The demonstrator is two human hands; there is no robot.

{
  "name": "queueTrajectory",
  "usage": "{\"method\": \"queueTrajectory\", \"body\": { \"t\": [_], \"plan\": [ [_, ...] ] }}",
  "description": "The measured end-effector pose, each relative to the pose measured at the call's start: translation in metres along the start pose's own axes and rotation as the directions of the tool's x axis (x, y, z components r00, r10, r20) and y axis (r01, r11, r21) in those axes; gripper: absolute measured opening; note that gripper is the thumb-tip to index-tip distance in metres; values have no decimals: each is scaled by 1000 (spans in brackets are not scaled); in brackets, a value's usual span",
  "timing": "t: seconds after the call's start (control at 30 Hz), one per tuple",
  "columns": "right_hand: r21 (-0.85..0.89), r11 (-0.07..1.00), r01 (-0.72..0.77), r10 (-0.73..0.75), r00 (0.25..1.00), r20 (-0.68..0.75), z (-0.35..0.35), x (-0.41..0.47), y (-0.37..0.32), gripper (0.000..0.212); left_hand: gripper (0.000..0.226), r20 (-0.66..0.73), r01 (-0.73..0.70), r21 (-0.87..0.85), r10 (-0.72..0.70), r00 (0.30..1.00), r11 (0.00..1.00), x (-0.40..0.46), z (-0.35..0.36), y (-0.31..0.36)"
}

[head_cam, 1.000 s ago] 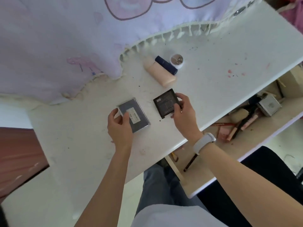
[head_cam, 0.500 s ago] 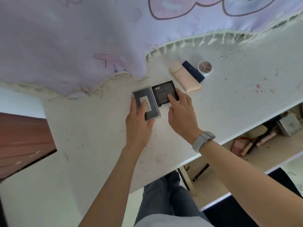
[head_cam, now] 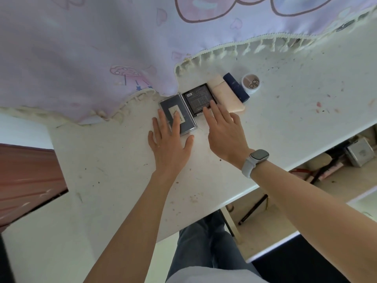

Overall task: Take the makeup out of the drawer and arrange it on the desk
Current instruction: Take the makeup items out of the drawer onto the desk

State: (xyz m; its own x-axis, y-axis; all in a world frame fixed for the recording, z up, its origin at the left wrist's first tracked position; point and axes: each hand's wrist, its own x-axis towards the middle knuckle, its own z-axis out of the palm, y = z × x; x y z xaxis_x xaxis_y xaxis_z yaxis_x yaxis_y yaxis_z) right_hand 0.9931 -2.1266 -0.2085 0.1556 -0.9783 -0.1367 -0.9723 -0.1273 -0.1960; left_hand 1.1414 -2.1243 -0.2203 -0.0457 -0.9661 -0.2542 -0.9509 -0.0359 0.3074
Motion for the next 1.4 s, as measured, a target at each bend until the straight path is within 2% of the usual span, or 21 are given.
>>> {"method": "queueTrajectory", "body": {
  "t": [0.1,0.17,0.23,0.33,0.4,0.47,0.5,0.57,0.6,0.67,0.7,0.77,0.83,0.93,1.1,1.27,1.33,1.4],
  "plan": [
    [300,953,49,0,987,-160,-3,-37,11,46,57,-134,-53,-125,36,990,991,-28,0,15],
    [453,890,56,89,952,-292,-1,-74,25,35,44,-206,-147,-161,113,972,976,-55,7,29],
    [527,850,-17,200,935,-292,5,-115,43,27,35,-228,-271,-179,228,947,946,-82,18,46],
    [508,839,-195,311,938,-155,21,-171,75,18,23,-218,-483,-258,437,873,837,-120,41,73],
    [443,847,-294,332,943,-9,33,-199,95,18,22,-173,-590,-326,567,805,738,-141,60,85],
    [318,868,-381,331,922,202,46,-215,112,24,21,-7,-626,-333,661,750,706,-155,82,92],
    [233,893,-385,309,900,306,53,-219,119,29,22,139,-614,-295,669,730,732,-159,92,93],
    [96,949,-302,228,861,456,66,-219,128,36,28,432,-584,-90,560,707,807,-160,113,92],
    [61,967,-246,187,854,485,72,-215,129,39,30,530,-583,31,481,698,812,-159,121,89],
    [13,974,-226,194,861,470,85,-205,125,42,30,603,-608,195,395,693,769,-156,133,85],
    [3,952,-307,272,846,458,91,-198,122,40,29,618,-625,248,376,691,740,-155,137,83],
    [7,828,-560,494,737,461,101,-185,119,40,27,640,-663,319,362,677,677,-153,143,81],
    [-10,738,-675,591,640,490,113,-176,119,48,24,659,-686,389,335,674,616,-153,142,81],
    [11,710,-704,613,627,481,125,-173,116,37,19,614,-713,474,388,688,516,-147,135,91],
    [30,702,-712,636,645,423,131,-176,112,6,24,702,-659,489,191,686,571,-131,147,95],
    [84,654,-752,644,612,459,129,-175,116,10,26,770,-731,495,153,619,470,-122,151,102],
    [145,588,-796,649,571,502,123,-171,117,13,27,786,-745,507,122,606,435,-121,150,102],
    [239,466,-852,656,514,554,117,-168,119,19,29,788,-744,513,110,606,429,-122,149,100]
  ]
}}
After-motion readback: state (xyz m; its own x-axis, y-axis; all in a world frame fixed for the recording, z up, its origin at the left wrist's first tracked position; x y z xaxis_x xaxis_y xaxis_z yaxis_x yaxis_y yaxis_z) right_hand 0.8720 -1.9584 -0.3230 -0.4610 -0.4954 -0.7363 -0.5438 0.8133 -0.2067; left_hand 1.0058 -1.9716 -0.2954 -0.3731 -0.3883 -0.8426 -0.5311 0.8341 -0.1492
